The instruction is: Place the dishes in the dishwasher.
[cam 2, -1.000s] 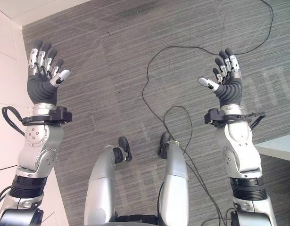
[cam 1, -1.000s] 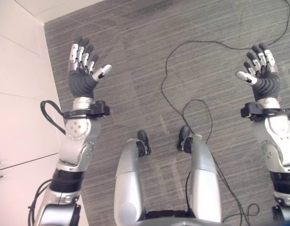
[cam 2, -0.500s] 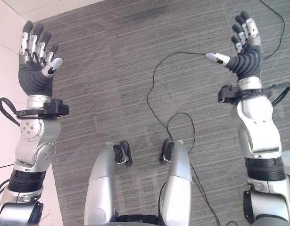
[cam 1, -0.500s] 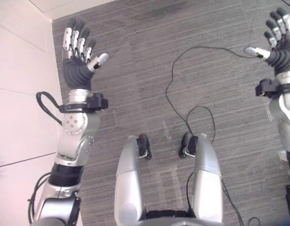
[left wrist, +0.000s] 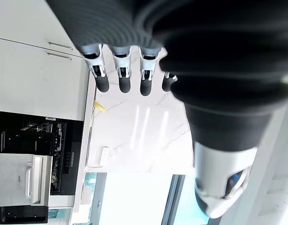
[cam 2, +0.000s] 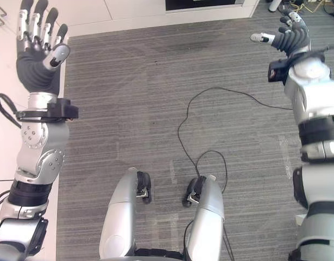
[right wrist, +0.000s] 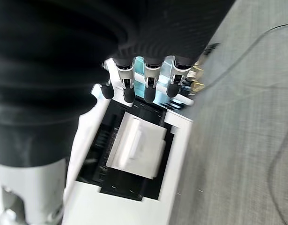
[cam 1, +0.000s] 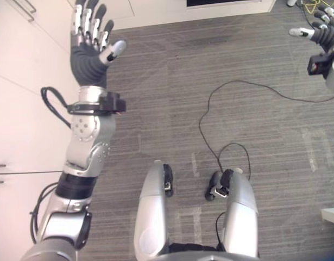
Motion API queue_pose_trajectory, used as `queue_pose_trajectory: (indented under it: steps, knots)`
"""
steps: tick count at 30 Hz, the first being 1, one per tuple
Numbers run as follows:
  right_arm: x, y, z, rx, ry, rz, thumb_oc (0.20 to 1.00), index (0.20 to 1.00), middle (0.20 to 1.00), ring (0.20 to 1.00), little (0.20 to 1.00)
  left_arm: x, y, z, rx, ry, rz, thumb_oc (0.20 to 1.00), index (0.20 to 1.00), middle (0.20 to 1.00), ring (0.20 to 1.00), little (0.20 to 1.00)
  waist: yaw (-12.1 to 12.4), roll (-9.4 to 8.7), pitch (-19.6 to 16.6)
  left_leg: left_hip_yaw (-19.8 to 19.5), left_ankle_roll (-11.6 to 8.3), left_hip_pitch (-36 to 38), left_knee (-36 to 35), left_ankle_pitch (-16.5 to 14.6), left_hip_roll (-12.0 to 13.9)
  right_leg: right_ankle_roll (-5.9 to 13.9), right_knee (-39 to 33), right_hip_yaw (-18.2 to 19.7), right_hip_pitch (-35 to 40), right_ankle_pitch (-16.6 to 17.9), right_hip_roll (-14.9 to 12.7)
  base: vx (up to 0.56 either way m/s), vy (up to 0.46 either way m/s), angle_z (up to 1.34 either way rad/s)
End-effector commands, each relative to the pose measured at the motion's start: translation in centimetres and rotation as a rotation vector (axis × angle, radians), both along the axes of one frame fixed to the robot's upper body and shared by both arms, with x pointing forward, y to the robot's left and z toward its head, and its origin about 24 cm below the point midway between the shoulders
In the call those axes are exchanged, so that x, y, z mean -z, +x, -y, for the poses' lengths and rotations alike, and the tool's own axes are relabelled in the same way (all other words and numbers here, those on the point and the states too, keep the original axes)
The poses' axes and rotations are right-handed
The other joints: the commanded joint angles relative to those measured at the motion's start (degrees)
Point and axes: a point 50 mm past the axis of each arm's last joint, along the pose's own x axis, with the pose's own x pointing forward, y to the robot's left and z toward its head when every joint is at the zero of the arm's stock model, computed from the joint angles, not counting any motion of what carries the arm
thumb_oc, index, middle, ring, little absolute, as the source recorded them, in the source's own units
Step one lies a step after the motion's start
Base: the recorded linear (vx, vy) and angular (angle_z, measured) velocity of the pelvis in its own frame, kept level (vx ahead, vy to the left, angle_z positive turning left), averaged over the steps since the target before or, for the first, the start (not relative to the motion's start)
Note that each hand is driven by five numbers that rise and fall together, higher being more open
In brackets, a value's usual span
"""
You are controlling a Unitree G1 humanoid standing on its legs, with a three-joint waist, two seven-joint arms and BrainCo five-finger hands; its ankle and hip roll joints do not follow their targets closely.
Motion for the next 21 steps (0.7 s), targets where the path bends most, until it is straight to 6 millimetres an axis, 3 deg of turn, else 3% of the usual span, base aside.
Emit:
queue_pose_trajectory:
  steps: [1, 5, 12, 19, 21]
  knots:
    - [1.1, 0.5, 0.4, -0.066, 0.109, -0.057, 1.000, 1.000, 1.000, 1.000, 1.000, -0.1, -0.7, 0.1, 0.037, -0.002, 0.049, 1.000, 1.000, 1.000, 1.000, 1.000, 1.36, -0.19, -3.50, -1.33, -2.18, 4.65, -5.13, -2.17, 1.68, 2.62, -0.93, 3.61, 2.05, -2.65, -2.60, 0.06, -0.040, 0.19]
    - [3.1, 1.2, 1.4, -0.035, 0.227, -0.173, 1.000, 1.000, 1.000, 1.000, 1.000, -0.1, -0.6, 0.0, 0.043, -0.007, 0.047, 1.000, 1.000, 1.000, 1.000, 1.000, 2.65, 0.37, -3.60, -1.69, -2.26, 4.99, -4.95, -2.32, 1.12, 2.55, -0.40, 2.86, 2.50, -2.87, -3.60, 0.04, 0.000, 0.21]
    - [6.7, 1.1, 3.0, 0.036, 0.241, -0.343, 1.000, 1.000, 1.000, 1.000, 1.000, 0.2, -0.8, -0.4, 0.033, -0.028, 0.053, 1.000, 1.000, 1.000, 1.000, 1.000, 3.20, 1.21, -3.62, -1.94, -2.15, 4.76, -5.65, -1.93, 0.89, 2.80, -0.34, 2.81, 1.96, -2.82, -4.33, 0.01, 0.019, 0.08]
    - [8.7, 1.4, 2.1, -0.011, 0.257, -0.380, 1.000, 1.000, 1.000, 1.000, 1.000, 0.2, -1.1, -0.2, 0.019, -0.027, 0.088, 1.000, 1.000, 1.000, 1.000, 1.000, 2.51, 1.48, -3.69, -1.75, -2.12, 4.70, -6.14, -1.94, 1.36, 3.01, -0.62, 3.49, 1.31, -2.82, -3.97, -0.01, 0.014, -0.01]
    - [10.1, 1.4, 1.5, -0.034, 0.263, -0.391, 1.000, 1.000, 1.000, 1.000, 1.000, 0.5, -1.4, -0.3, -0.003, -0.034, 0.104, 1.000, 1.000, 1.000, 1.000, 1.000, 2.09, 1.24, -4.25, -1.45, -2.21, 5.70, -7.89, -1.47, 1.79, 3.13, -1.55, 3.46, 2.08, -2.82, -3.64, 0.03, 0.013, -0.04]
